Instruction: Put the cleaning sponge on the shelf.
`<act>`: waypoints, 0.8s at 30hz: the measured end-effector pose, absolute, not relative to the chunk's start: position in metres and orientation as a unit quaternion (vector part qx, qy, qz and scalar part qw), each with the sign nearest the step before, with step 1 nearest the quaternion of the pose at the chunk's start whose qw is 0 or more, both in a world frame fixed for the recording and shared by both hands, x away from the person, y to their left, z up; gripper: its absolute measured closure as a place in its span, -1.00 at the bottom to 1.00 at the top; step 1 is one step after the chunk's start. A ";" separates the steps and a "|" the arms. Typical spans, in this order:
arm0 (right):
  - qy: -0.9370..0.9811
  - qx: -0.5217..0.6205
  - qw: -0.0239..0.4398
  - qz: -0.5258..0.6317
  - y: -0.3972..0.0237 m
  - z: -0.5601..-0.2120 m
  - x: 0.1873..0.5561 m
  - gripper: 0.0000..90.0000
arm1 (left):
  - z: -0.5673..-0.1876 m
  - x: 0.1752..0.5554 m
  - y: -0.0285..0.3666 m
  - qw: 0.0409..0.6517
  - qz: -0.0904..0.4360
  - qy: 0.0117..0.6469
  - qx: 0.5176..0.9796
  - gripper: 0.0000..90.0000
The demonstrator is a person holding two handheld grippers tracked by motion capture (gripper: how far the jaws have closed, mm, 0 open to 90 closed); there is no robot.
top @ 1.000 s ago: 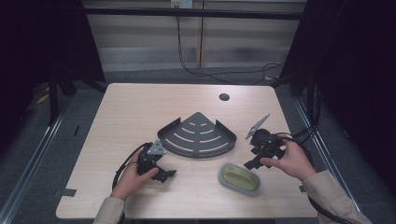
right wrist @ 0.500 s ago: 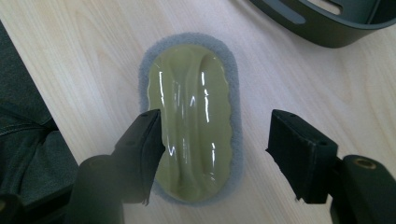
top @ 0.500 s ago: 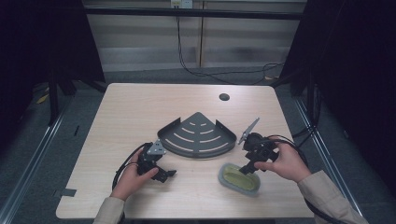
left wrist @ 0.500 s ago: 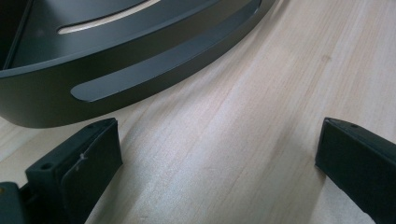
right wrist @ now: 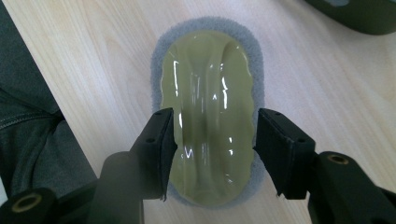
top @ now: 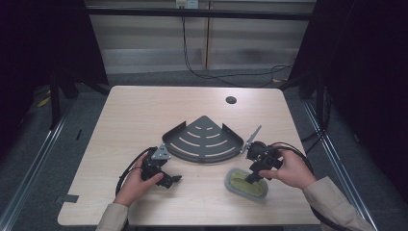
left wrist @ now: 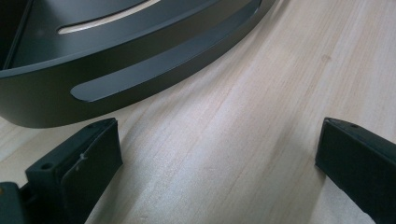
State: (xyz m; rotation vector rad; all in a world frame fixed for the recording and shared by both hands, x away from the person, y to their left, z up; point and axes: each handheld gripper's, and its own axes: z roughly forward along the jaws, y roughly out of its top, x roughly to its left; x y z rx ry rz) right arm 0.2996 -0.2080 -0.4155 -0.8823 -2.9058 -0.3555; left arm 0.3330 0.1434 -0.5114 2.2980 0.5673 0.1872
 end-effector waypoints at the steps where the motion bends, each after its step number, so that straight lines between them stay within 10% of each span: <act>1: -0.950 -0.288 0.046 -0.109 -0.207 -0.417 0.299 0.10 | -0.511 0.333 0.143 0.373 0.074 0.222 0.898 -1.00; 13: -0.953 -0.285 0.058 -0.087 -0.203 -0.427 0.300 0.56 | -0.511 0.333 0.143 0.373 0.075 0.222 0.898 -1.00; 24: -0.953 -0.289 0.052 -0.075 -0.202 -0.417 0.305 0.58 | -0.511 0.333 0.143 0.374 0.074 0.222 0.897 -1.00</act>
